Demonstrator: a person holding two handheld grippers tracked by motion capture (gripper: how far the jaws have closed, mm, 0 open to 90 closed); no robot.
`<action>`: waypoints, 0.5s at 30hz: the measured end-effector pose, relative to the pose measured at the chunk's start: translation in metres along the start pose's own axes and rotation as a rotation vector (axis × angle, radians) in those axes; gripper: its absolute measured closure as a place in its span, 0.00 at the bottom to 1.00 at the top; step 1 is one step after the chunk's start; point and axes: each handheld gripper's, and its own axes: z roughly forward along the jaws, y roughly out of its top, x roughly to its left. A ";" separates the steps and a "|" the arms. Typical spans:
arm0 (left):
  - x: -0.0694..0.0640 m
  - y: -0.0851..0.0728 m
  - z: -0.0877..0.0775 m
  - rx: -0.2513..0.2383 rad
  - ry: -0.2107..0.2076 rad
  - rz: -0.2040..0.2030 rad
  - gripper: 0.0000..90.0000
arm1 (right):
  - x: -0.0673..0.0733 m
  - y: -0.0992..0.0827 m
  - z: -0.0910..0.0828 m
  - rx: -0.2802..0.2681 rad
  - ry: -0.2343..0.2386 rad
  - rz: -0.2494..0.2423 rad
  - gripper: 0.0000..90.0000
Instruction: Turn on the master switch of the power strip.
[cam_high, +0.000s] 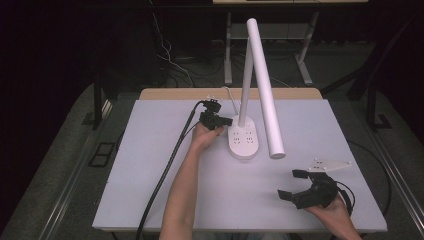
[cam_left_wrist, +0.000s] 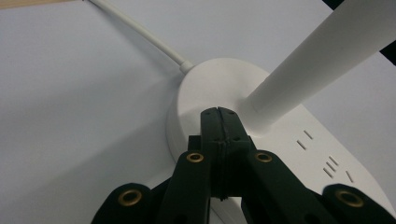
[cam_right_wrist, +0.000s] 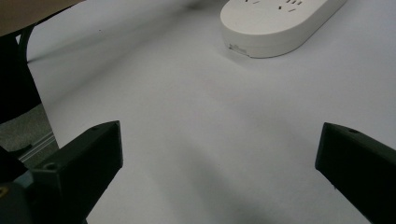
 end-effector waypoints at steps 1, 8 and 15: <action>-0.002 0.000 0.000 -0.004 0.006 -0.009 1.00 | 0.000 0.000 0.000 0.000 0.000 0.000 0.00; -0.005 0.002 0.002 -0.001 -0.018 0.011 1.00 | 0.000 0.000 0.000 0.000 0.002 0.001 0.00; -0.009 -0.001 0.006 -0.003 -0.019 0.032 1.00 | 0.000 0.000 -0.001 -0.002 0.001 0.000 0.00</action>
